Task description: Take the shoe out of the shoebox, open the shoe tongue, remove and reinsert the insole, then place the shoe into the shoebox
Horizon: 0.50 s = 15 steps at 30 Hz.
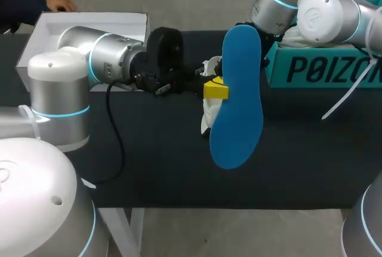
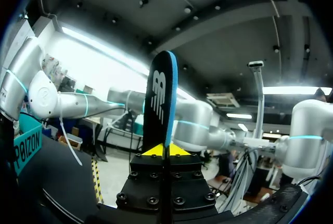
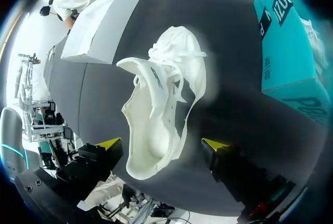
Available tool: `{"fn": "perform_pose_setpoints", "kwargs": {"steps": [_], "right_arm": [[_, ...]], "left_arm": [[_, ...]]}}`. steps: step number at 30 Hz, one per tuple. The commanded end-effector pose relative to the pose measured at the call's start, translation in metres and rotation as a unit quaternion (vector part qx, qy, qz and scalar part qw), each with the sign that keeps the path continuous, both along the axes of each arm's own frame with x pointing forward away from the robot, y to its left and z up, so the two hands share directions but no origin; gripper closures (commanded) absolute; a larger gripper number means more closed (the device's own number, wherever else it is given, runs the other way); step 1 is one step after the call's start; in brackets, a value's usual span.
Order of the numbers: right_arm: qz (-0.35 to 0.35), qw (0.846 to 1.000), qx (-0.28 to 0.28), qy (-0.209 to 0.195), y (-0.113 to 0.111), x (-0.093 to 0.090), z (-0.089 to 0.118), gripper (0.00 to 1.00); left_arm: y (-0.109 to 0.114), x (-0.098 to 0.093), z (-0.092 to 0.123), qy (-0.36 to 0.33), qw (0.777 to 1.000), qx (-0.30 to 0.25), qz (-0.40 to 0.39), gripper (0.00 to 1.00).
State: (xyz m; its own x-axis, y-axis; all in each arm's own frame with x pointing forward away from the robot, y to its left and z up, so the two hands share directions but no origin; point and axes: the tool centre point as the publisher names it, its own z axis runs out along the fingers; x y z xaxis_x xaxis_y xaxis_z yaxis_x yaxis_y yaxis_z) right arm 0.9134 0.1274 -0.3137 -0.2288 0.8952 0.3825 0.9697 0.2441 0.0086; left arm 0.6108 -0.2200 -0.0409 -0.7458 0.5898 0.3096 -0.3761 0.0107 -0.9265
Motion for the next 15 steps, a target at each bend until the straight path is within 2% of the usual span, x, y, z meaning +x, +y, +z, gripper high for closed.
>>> {"fn": "perform_pose_setpoints", "kwargs": {"steps": [1,4,7,13,15], "right_arm": [[-0.028,0.998,0.050,0.001,-0.002,0.001,0.005,0.00],[-0.084,0.982,0.165,-0.025,-0.002,0.004,0.025,0.00],[-0.119,0.954,0.270,-0.040,-0.003,0.006,0.042,0.00],[-0.141,0.902,0.403,-0.056,-0.006,0.007,0.075,0.00],[-0.154,0.890,0.426,-0.058,-0.011,0.005,0.085,0.00]], "left_arm": [[-0.001,0.000,0.000,0.000,1.000,0.000,0.000,1.00],[-0.001,0.000,0.000,0.000,1.000,0.000,0.000,1.00],[-0.001,0.000,0.000,0.000,1.000,0.000,0.000,1.00],[-0.001,0.000,0.000,0.000,1.000,0.000,0.000,1.00],[-0.001,0.000,0.000,0.000,1.000,0.000,0.000,1.00]]}}
